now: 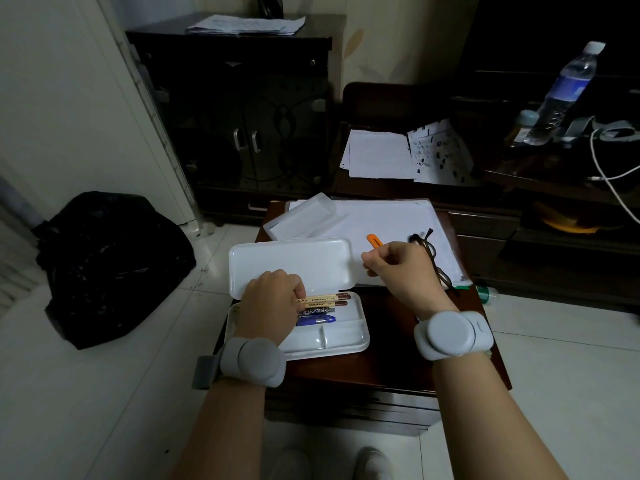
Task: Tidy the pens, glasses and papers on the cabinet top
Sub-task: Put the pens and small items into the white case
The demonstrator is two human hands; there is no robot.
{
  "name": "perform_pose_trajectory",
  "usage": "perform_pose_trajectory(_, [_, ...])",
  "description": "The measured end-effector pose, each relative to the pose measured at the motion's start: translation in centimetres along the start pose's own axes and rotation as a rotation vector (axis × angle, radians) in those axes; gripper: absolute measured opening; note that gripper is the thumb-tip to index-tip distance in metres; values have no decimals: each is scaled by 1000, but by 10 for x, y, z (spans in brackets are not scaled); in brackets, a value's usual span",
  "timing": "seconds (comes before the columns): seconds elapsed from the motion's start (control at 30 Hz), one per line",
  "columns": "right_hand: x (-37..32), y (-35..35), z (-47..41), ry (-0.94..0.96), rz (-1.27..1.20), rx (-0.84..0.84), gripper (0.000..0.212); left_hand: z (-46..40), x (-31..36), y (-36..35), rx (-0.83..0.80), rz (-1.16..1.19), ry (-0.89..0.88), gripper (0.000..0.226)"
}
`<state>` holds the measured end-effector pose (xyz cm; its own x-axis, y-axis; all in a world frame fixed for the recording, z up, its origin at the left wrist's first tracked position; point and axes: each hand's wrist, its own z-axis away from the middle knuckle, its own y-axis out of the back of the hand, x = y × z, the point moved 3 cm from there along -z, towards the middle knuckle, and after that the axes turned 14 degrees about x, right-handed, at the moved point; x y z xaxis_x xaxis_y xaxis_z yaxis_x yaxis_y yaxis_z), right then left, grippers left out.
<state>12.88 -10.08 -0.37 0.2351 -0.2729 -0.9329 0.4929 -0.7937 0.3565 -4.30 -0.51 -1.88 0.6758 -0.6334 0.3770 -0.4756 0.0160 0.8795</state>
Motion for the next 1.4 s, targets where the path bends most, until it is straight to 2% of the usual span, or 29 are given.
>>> perform_pose_trajectory(0.63, [10,-4,-3,2,46,-9,20,1,-5,0,0,51,54,10])
perform_pose_trajectory(0.87, [19,0,-5,58,240,89,12,0,-1,3,15,20,47,6])
perform_pose_trajectory(1.0, [26,-4,-9,165,354,175,27,-2,1,7,130,41,67,6])
perform_pose_trajectory(1.17, [33,-19,-9,242,471,9,49,-3,1,12,284,90,77,8])
perform_pose_trajectory(1.3, [44,-28,-12,245,613,-82,57,-3,1,14,327,123,89,8])
perform_pose_trajectory(1.4, [48,-31,-12,243,681,-90,60,-3,1,14,338,135,92,9])
